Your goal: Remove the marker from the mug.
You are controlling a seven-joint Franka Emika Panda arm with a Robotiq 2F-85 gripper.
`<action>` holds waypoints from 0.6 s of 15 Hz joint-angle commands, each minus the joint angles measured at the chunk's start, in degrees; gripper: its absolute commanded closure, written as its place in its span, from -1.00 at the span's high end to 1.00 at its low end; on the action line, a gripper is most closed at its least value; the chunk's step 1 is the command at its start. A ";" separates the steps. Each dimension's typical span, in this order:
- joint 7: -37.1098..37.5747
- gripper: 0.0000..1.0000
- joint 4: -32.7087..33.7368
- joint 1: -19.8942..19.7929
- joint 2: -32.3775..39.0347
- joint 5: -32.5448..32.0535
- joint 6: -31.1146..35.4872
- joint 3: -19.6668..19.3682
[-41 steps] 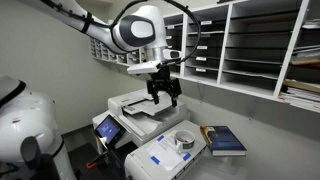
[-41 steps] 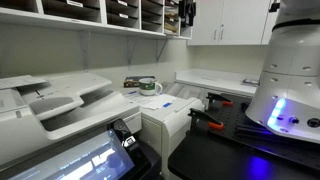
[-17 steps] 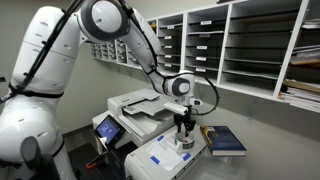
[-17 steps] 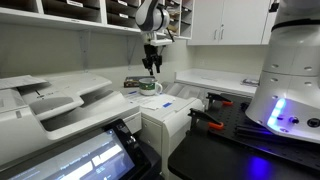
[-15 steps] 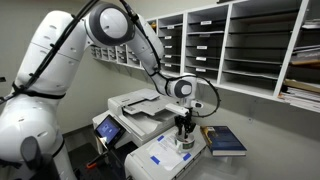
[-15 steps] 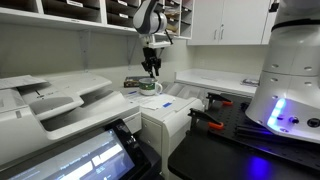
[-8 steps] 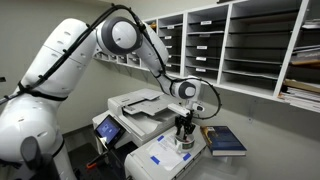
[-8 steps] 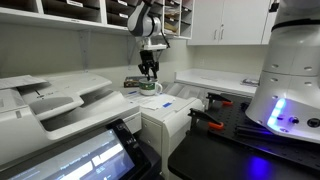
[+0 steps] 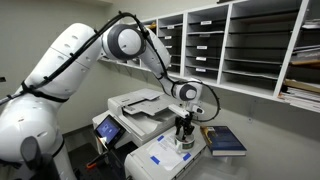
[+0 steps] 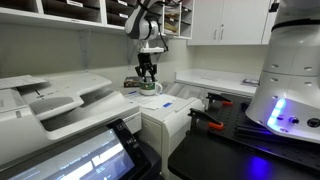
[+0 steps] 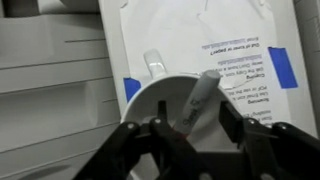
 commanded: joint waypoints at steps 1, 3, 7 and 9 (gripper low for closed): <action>3.04 -0.07 2.90 -0.13 2.19 1.05 -3.21 0.09; 3.95 -0.44 3.39 -0.12 3.01 1.08 -3.32 -0.03; 4.84 -0.97 3.91 -0.13 3.19 0.91 -4.00 -0.23; 4.16 -0.88 2.44 -0.09 0.47 0.74 -4.99 0.01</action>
